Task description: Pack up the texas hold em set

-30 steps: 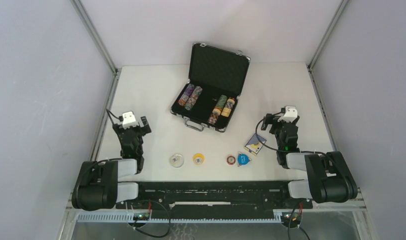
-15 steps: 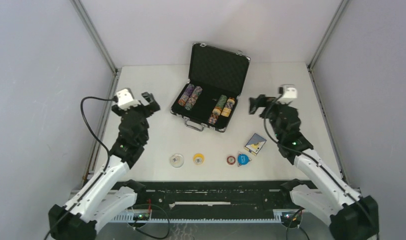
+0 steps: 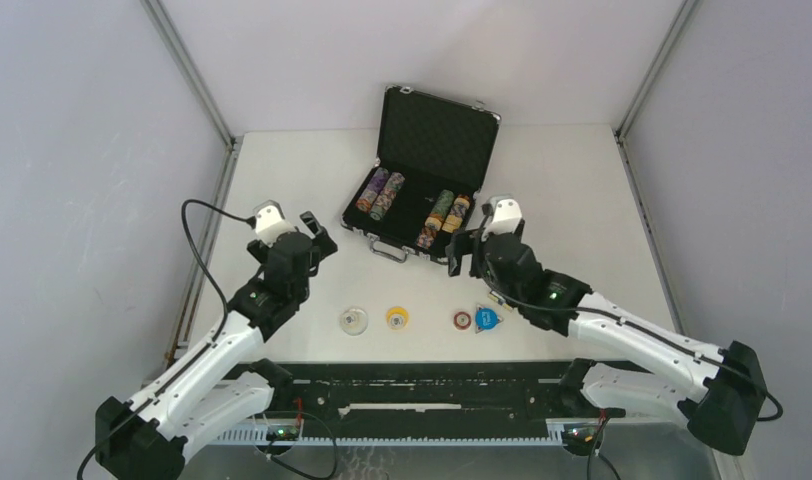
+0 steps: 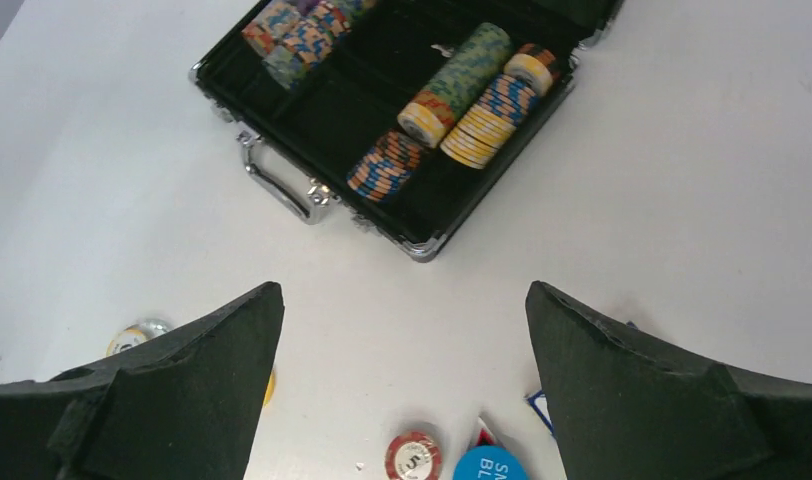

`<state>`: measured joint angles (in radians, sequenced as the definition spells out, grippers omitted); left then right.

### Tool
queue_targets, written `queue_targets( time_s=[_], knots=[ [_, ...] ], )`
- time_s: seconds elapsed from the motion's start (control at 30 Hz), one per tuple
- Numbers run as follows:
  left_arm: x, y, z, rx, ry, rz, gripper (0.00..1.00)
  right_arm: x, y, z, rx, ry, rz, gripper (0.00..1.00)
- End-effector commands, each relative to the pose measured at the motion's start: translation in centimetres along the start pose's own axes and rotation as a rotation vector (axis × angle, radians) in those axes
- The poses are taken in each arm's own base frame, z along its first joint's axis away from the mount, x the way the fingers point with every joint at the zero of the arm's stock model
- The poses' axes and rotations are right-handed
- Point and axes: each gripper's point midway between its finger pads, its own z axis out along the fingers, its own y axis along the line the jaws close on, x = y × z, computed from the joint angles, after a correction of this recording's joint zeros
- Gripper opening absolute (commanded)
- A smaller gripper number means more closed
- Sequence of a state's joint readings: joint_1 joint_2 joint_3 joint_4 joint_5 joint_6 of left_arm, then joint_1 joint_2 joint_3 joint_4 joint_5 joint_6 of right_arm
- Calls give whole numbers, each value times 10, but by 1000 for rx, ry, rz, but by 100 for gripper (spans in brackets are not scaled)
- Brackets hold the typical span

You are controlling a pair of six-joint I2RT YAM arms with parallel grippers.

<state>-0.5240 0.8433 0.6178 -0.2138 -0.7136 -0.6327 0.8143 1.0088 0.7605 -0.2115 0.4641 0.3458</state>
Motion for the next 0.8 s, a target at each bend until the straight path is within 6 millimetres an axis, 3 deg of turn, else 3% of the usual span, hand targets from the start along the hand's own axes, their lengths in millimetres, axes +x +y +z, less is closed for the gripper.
queue_targets(
  time_s=[0.0,0.1,0.2,0.3,0.4,0.47,0.5,0.57,0.63,0.7,0.77],
  knots=[
    [16,-9,-6,67,76,-75,99,-8,-9,2,128,-32,-13,95],
    [35,-15,-7,100,133,-104,99,14,-14,18,110,101,33,81],
    [50,-16,-4,120,161,-87,98,8,4,8,135,17,-136,75],
    [57,-3,3,59,158,-43,98,-9,20,-4,250,-126,-294,78],
    [56,5,6,10,143,-15,98,5,28,12,252,-54,-267,87],
    [54,8,7,-5,131,-14,98,16,56,26,84,66,-167,87],
    [55,10,7,-10,129,-14,98,24,79,26,-67,116,-122,87],
    [56,9,8,-5,133,-18,98,23,104,24,-236,93,-31,86],
    [59,6,9,4,141,-23,98,22,100,33,-227,112,5,80],
    [62,6,10,5,150,-25,98,22,83,42,-19,132,-139,83],
    [67,4,12,9,167,-31,98,22,89,41,75,125,-201,83]
  ],
)
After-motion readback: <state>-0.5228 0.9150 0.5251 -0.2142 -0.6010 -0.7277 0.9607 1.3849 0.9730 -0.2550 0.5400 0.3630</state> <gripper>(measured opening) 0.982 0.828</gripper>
